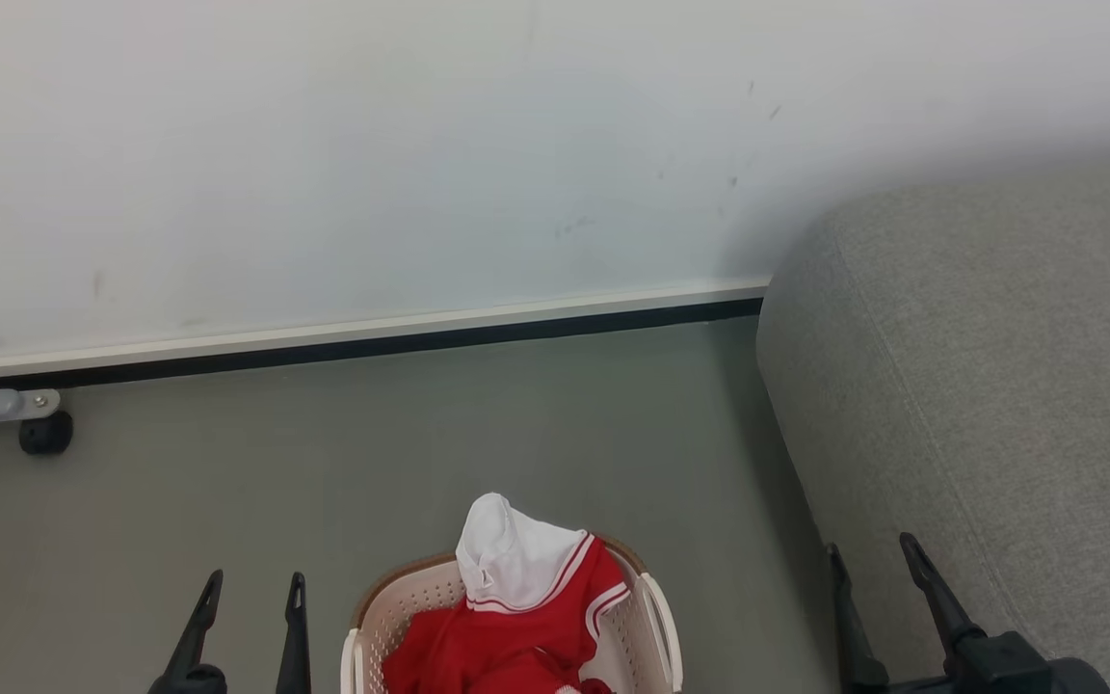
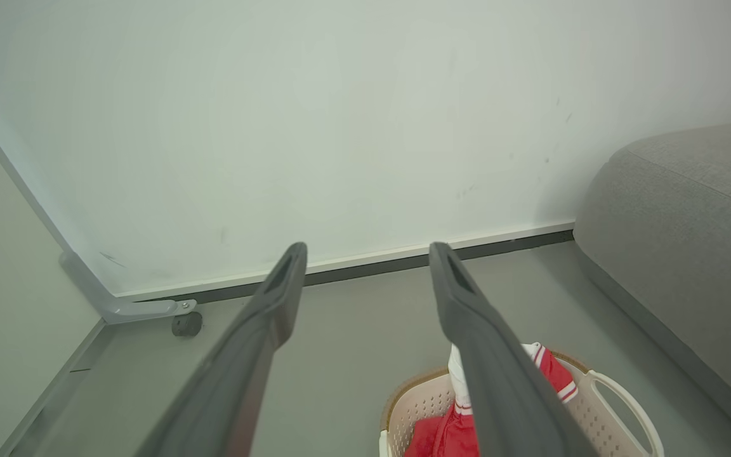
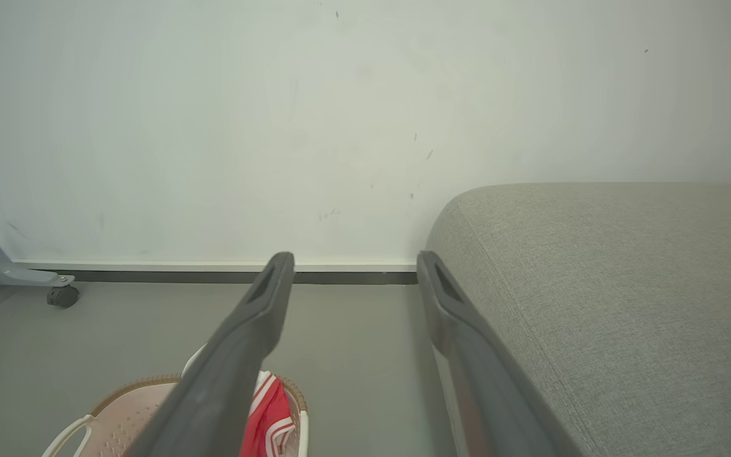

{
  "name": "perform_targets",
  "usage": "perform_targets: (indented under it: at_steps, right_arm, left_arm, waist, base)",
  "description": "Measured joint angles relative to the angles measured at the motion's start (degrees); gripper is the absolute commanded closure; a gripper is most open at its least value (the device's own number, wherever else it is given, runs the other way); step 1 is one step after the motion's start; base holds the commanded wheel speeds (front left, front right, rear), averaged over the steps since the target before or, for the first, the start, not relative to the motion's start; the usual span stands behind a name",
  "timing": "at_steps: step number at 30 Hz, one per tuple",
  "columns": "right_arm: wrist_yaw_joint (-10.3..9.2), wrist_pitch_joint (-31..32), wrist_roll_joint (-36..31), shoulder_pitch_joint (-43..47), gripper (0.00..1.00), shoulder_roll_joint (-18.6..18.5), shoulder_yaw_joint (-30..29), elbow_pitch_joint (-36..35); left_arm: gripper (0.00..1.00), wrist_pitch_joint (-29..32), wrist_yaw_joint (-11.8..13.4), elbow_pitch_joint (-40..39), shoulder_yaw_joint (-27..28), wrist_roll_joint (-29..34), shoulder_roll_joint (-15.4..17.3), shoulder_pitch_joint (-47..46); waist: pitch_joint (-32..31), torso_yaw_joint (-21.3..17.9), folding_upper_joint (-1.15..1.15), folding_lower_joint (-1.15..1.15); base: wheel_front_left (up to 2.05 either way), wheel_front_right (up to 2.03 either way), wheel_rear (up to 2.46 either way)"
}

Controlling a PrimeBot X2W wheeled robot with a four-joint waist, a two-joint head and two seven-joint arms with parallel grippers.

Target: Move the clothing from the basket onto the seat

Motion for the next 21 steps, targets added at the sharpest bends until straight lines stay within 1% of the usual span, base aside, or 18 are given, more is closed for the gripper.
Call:
perform_targets:
  at_steps: [8, 14, 17, 21]
  right_arm:
    - [0.0, -0.2, -0.1, -0.6, 0.0, -0.1, -1.4, -2.5]
    - [0.0, -0.2, -0.3, -3.4, 0.0, -0.1, -2.8, -4.2]
    - [0.0, -0.2, -1.0, -4.0, 0.0, -0.2, -3.9, -5.2]
    - [0.0, -0.2, -1.1, -5.0, 0.0, -0.3, -4.8, -6.0]
  left_arm:
    - [0.0, 0.0, -1.1, -0.7, -0.8, 0.2, -0.5, -2.4]
    - [0.0, 0.0, -3.2, 1.0, -3.5, 0.5, -1.0, -6.2]
    - [0.0, 0.0, -4.8, 3.8, -5.5, 1.3, -1.5, -8.6]
    - [0.0, 0.0, -6.1, 6.9, -7.5, 3.0, -1.7, -11.4]
  waist:
    - [4.0, -0.4, 0.0, 0.0]
    - [8.3, -1.0, 0.0, 0.01]
    - [11.4, -1.6, 0.01, 0.01]
    - [14.7, -2.3, 0.01, 0.01]
  base:
    - [0.0, 0.0, 0.0]
    - [0.0, 0.0, 0.0]
    - [0.0, 0.0, 0.0]
    - [0.0, 0.0, 0.0]
